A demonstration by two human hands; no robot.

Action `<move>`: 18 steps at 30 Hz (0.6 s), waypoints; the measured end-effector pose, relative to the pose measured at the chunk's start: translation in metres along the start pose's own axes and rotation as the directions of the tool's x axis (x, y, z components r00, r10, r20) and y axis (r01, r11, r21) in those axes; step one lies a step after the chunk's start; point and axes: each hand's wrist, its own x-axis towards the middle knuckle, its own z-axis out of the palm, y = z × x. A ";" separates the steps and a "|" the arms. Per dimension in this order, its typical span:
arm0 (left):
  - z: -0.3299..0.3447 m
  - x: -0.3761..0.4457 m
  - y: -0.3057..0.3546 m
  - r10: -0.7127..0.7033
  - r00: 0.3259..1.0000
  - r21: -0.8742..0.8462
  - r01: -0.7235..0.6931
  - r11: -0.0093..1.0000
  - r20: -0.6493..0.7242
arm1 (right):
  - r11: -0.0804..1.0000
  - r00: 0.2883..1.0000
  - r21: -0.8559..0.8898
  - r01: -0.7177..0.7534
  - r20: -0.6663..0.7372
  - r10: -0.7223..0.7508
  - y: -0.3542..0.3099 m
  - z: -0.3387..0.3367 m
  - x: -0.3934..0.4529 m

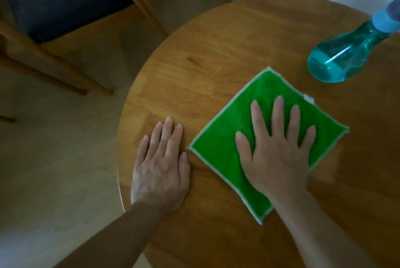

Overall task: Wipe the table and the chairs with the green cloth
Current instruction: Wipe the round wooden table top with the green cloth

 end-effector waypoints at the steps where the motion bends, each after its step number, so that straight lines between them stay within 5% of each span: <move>1: 0.000 0.000 0.000 0.002 1.000 0.003 -0.001 1.000 -0.008 | 1.000 0.999 -0.001 0.018 -0.036 -0.018 -0.006 -0.004 0.021; 6: -0.001 0.000 0.002 -0.003 1.000 0.013 0.003 1.000 -0.008 | 0.997 0.997 -0.022 0.070 -0.019 -0.071 -0.033 -0.016 0.072; 18: -0.004 0.003 0.001 -0.020 0.999 0.033 0.018 0.999 0.045 | 0.867 0.873 -0.102 0.487 0.099 -0.478 -0.001 0.048 -0.099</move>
